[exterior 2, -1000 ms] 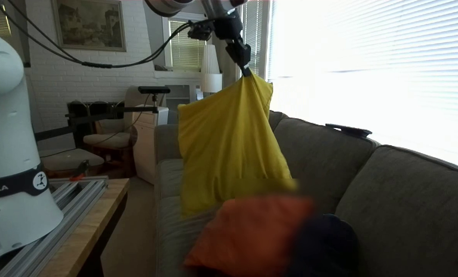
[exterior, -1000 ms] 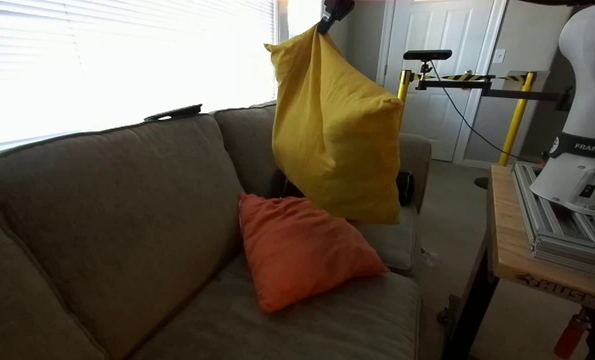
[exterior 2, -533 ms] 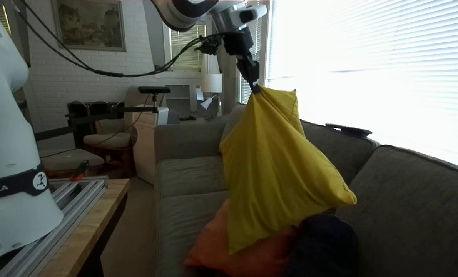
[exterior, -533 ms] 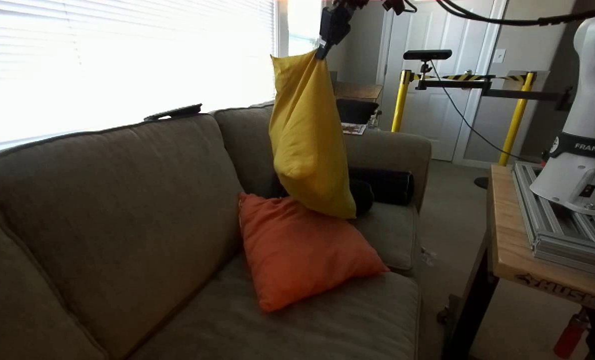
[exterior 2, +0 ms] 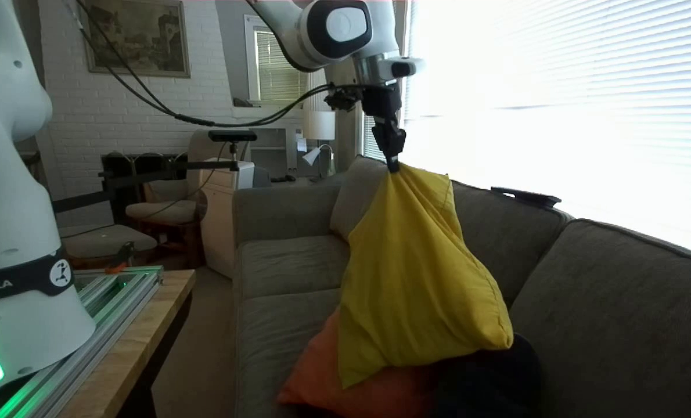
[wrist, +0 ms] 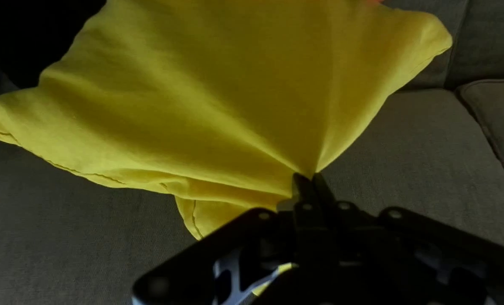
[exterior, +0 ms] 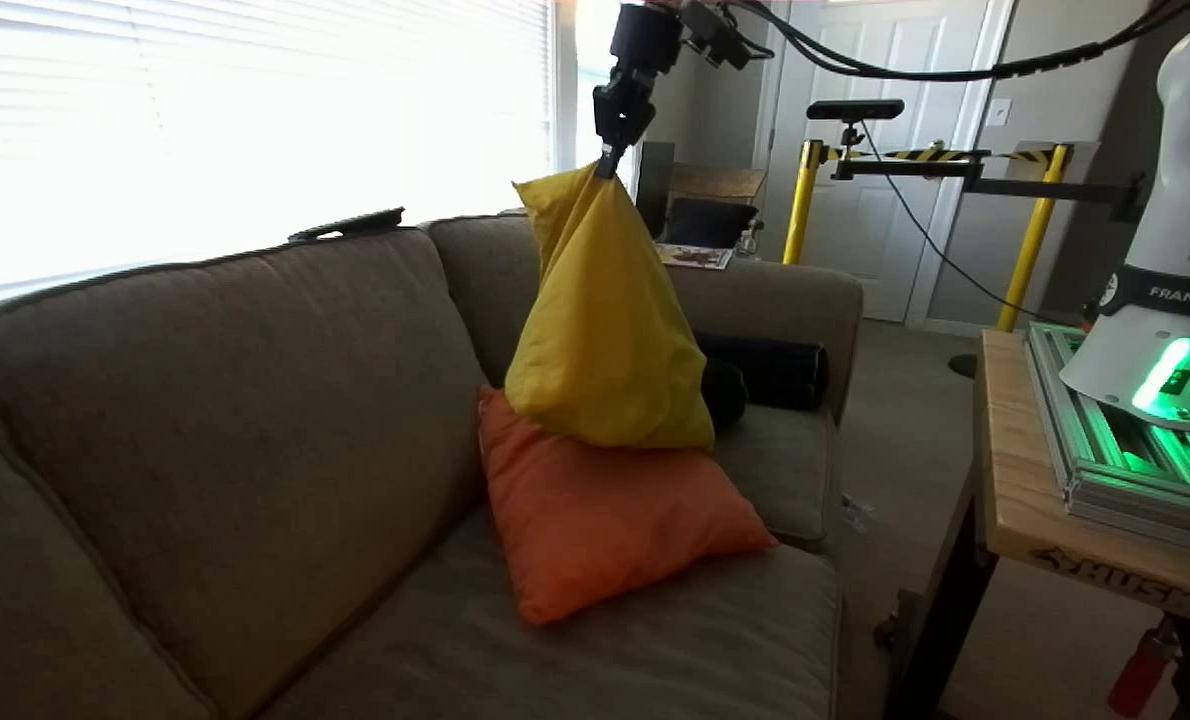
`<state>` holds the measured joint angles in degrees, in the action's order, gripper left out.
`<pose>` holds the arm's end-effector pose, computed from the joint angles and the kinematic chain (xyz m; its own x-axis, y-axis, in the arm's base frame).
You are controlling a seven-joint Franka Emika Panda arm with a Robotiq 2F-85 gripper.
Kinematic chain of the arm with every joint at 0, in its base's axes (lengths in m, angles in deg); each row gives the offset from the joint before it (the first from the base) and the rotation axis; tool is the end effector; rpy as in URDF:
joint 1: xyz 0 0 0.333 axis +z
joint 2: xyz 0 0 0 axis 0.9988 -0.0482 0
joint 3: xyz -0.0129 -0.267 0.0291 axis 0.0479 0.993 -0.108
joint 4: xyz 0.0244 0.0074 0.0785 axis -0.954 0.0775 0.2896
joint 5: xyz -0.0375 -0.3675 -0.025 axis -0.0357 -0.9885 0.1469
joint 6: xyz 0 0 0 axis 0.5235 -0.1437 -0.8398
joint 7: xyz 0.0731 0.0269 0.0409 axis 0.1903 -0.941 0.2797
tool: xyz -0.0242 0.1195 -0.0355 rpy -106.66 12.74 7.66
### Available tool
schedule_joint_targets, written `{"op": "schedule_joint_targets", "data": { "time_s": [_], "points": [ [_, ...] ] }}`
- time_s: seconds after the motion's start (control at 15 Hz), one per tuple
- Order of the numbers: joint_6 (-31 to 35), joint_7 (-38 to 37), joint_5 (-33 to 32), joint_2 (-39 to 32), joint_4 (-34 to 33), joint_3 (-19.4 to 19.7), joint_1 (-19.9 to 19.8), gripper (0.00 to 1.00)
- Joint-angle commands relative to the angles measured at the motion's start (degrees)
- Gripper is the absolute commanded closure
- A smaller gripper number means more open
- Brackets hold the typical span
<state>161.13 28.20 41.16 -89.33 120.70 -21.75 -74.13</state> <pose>0.5361 0.1732 0.3371 0.9571 0.0501 0.2855 0.0762 -0.9938 -0.0810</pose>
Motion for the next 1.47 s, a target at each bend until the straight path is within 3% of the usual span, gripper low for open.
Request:
{"op": "schedule_joint_targets", "data": {
  "time_s": [0.0, 0.13, 0.33, 0.4, 0.53, 0.6, 0.67, 0.87, 1.13, 1.2, 1.27, 1.4],
  "points": [
    [1.64, -1.47, -1.17, -7.44, -9.01, -1.29, -0.63, 1.0],
    [6.04, -0.96, -1.37, -11.44, -12.14, -1.31, -0.14, 1.0],
    [18.32, -0.24, -1.04, -17.92, -14.92, -1.23, 0.87, 0.96],
    [22.61, -0.05, -1.07, -20.56, -15.83, -1.0, 1.4, 0.71],
    [30.38, 0.35, -1.78, -24.57, -17.14, 0.52, 2.98, 0.68],
    [33.82, -0.34, -2.58, -26.22, -17.76, 1.32, 3.71, 0.61],
    [29.22, 1.41, 0.58, -21.84, -14.04, -0.04, 2.51, 0.8],
    [33.64, 1.79, 0.63, -25.57, -15.89, 0.69, 3.46, 0.62],
    [33.69, 1.8, 0.59, -25.71, -16.8, 0.75, 3.47, 0.61],
    [33.73, 3.07, 0.36, -25.7, -15.54, -0.66, 2.04, 0.36],
    [32.89, 2.4, 0.29, -25.89, -14.88, 1.41, 3.2, 0.35],
    [30.99, -1.99, -1.03, -26.99, -14.81, 7.15, 5.93, 0.23]
  ]
}}
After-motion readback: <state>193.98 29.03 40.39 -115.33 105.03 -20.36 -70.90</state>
